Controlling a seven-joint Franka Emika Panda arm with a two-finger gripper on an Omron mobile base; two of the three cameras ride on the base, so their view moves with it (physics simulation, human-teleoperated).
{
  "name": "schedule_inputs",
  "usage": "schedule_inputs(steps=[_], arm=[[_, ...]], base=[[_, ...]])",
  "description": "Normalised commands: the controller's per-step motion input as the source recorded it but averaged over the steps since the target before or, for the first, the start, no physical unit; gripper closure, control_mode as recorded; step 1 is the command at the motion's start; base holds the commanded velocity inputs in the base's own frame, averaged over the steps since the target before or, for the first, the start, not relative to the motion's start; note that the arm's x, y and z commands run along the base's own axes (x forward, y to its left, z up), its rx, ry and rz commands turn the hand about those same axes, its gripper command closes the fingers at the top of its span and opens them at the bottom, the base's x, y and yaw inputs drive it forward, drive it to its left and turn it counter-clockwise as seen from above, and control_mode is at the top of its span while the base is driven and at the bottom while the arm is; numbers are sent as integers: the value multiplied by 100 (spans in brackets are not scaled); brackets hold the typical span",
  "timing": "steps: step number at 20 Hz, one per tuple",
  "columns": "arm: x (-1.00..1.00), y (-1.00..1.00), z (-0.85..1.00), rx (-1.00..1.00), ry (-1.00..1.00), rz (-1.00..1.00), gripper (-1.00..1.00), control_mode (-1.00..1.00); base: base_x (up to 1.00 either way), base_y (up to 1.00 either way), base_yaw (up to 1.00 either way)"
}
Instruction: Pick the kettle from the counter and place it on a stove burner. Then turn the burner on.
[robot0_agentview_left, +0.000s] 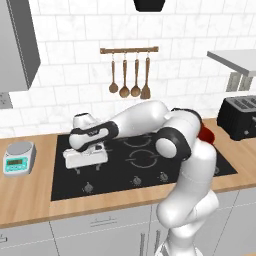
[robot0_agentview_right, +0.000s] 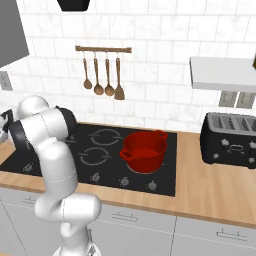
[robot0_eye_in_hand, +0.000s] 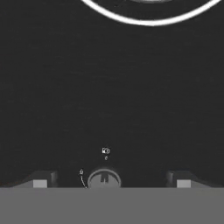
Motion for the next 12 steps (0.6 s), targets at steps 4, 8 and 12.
schedule_inputs(steps=[4, 8, 12], arm=[[0, 23, -44, 0, 15, 5, -100, -100], [-6, 34, -56, 0, 15, 0, -100, -100], [-21, 6, -29, -6, 10, -6, -100, -100]], base=[[0, 0, 0], [0, 0, 0], [0, 0, 0]])
